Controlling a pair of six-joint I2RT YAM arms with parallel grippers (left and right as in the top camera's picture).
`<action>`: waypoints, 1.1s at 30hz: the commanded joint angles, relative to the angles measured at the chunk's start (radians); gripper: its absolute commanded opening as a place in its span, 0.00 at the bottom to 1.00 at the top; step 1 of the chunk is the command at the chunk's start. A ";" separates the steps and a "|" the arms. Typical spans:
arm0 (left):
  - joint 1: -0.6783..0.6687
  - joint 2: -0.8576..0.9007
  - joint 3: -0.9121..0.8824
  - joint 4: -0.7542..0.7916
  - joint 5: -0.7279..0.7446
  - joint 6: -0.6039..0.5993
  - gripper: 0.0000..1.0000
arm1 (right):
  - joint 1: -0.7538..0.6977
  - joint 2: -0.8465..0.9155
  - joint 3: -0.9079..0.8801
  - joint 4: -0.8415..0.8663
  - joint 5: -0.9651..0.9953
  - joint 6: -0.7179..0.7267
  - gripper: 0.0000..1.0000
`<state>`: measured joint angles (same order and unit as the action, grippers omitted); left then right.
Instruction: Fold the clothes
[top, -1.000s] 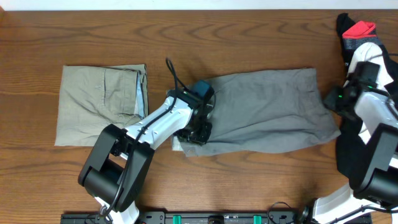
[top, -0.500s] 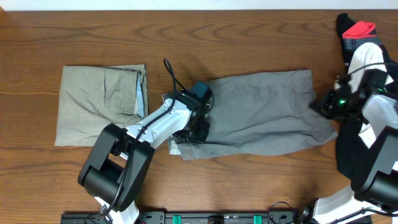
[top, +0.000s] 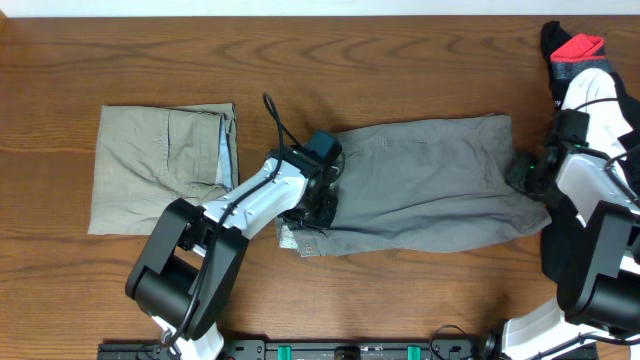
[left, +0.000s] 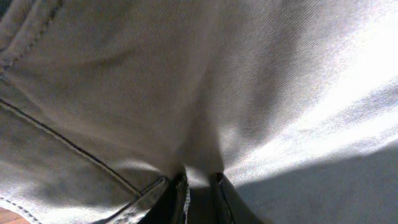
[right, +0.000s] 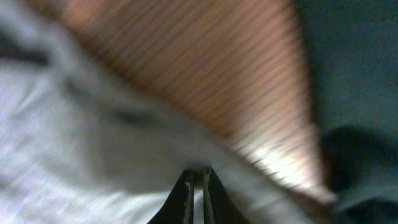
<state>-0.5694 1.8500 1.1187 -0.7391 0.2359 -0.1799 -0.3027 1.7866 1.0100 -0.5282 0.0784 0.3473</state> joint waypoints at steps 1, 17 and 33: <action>0.005 0.013 -0.011 -0.011 -0.013 0.000 0.17 | -0.039 -0.017 -0.011 0.010 0.131 0.042 0.06; 0.081 -0.183 0.216 -0.098 -0.038 0.023 0.27 | -0.117 -0.236 0.138 -0.224 -0.455 -0.060 0.02; 0.080 0.060 0.220 0.282 0.150 0.030 0.28 | 0.304 -0.193 0.004 -0.164 -0.703 -0.174 0.05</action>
<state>-0.4881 1.8755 1.3437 -0.4644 0.3531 -0.1566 -0.0788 1.5414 1.0615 -0.7307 -0.5522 0.2291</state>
